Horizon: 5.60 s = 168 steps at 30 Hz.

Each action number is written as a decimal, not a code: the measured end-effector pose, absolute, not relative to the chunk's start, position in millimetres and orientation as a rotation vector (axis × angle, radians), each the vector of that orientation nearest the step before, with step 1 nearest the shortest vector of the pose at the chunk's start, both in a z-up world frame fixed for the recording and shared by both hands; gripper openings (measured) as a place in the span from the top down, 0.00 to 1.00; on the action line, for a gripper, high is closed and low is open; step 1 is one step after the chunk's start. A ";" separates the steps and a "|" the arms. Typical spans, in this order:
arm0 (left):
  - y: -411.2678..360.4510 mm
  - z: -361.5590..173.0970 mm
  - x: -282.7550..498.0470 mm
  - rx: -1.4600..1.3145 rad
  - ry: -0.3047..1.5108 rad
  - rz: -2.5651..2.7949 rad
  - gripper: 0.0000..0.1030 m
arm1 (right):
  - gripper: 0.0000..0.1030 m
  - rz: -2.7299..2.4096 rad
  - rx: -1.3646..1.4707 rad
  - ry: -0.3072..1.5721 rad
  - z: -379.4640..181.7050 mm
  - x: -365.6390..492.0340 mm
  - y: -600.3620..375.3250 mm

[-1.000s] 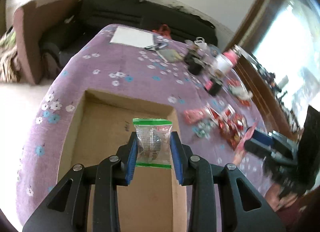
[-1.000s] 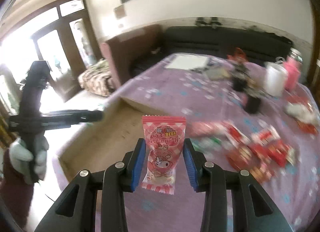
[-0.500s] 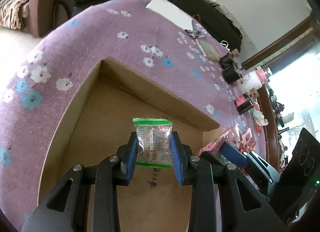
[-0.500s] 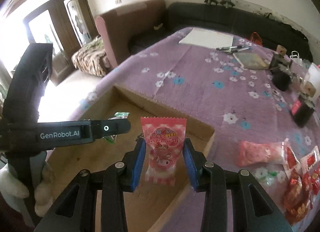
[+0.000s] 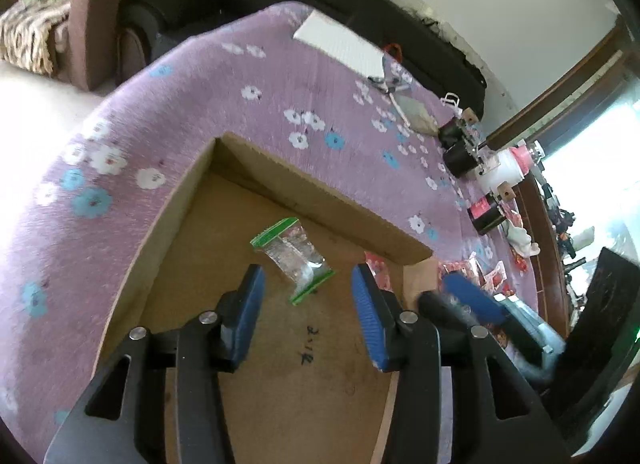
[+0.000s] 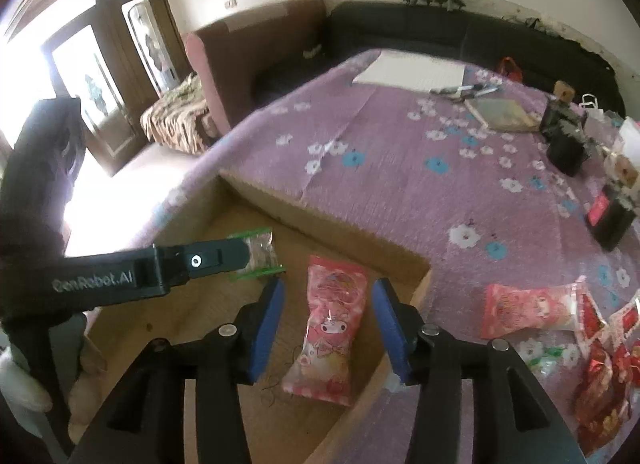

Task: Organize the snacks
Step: 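Carry both packets to the box and open both grippers to drop them, then grasp another pink candy bar with the right gripper while the left grasps a green-wrapped candy, then carry both packets into the box and release them from both grippers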

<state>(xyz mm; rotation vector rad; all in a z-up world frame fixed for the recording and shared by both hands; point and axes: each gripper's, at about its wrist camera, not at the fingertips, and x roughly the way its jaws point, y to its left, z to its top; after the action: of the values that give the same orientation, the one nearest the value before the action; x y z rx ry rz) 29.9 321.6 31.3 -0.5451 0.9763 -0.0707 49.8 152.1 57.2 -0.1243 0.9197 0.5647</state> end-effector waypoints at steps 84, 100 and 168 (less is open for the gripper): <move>46.6 5.4 63.9 0.121 1.016 -0.118 0.84 | 0.50 0.437 0.142 0.922 12.0 -20.2 -80.2; 102.1 63.1 0.8 -0.156 0.924 -0.237 0.84 | 0.77 0.414 0.047 0.905 13.4 -28.5 -67.5; 309.1 72.7 -61.3 -0.561 0.758 0.044 0.40 | 0.46 0.201 0.335 0.848 69.5 -3.1 -136.7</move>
<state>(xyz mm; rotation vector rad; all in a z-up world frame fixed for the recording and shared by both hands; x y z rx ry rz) -61.3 309.1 72.7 -0.5607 0.7581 0.0438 -3.1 -136.7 69.5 0.3354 0.8483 0.2009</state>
